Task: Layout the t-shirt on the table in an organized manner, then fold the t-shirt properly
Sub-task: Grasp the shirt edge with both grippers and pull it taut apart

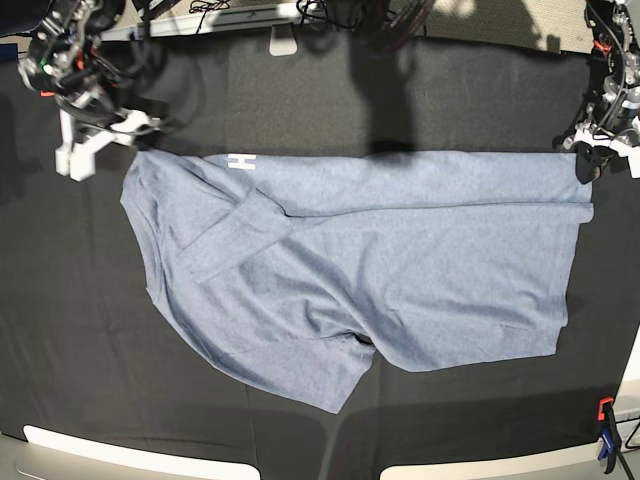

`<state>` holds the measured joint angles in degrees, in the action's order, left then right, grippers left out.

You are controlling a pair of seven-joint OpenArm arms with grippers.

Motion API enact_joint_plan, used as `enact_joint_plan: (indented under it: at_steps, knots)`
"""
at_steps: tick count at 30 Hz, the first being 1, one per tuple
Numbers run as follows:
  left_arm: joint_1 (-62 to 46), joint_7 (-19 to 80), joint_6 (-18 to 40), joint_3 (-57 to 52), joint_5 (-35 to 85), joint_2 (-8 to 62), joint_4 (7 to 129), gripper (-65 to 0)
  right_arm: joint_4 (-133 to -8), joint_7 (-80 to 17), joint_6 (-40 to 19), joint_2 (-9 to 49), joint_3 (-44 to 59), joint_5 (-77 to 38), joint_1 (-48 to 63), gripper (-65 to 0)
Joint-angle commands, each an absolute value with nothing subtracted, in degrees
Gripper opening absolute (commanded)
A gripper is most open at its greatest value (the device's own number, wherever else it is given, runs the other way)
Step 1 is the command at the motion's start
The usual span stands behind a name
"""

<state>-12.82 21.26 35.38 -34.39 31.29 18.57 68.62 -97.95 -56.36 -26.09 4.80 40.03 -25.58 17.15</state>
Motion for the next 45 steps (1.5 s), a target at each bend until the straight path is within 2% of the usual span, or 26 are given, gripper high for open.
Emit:
enact_joint_plan:
  at_steps: [1, 14, 20, 23, 24, 29, 36, 45]
  knots:
    - [-12.64, 20.88, 35.64, -34.46, 31.62, 19.40, 69.25, -65.0, -98.50, -55.57, -26.06, 5.37, 40.10, -25.76, 16.82, -40.8]
    - [-12.67, 20.10, 35.66, -34.46, 31.57, 19.42, 69.25, -65.0, -96.62, -55.42, -24.82, 5.21, 32.10, -25.76, 15.07, -41.1]
    - [-12.67, 20.08, 35.64, -34.46, 31.57, 19.40, 69.25, -65.0, -96.62, -52.84, -24.86, 5.21, 31.83, -26.39, 15.03, -54.4]
    - [-12.67, 20.08, 35.64, -34.46, 31.57, 19.42, 69.25, -65.0, -96.62, -52.16, -25.15, 5.23, 31.83, -26.28, 14.92, -64.0]
    - [-12.67, 20.08, 35.64, -34.46, 31.57, 19.40, 69.25, -65.0, -96.62, -51.46, -25.34, 5.21, 31.83, -25.67, 14.92, -65.0]
    - [-12.78, 19.88, 35.66, -34.46, 31.70, 20.10, 69.25, -65.0, -97.19, -50.61, -25.39, 5.21, 32.05, -20.64, 15.27, -65.0]
    - [-20.27, 20.14, 35.68, -34.46, 38.92, 26.61, 71.72, -65.0, -103.63, -53.32, -25.50, 5.21, 36.71, -20.34, 22.22, -65.0]
    - [-28.45, 20.10, 35.68, -34.46, 39.51, 27.35, 77.10, -65.0, -111.81, -54.81, -29.65, 4.27, 44.34, -31.79, 33.63, -65.0]
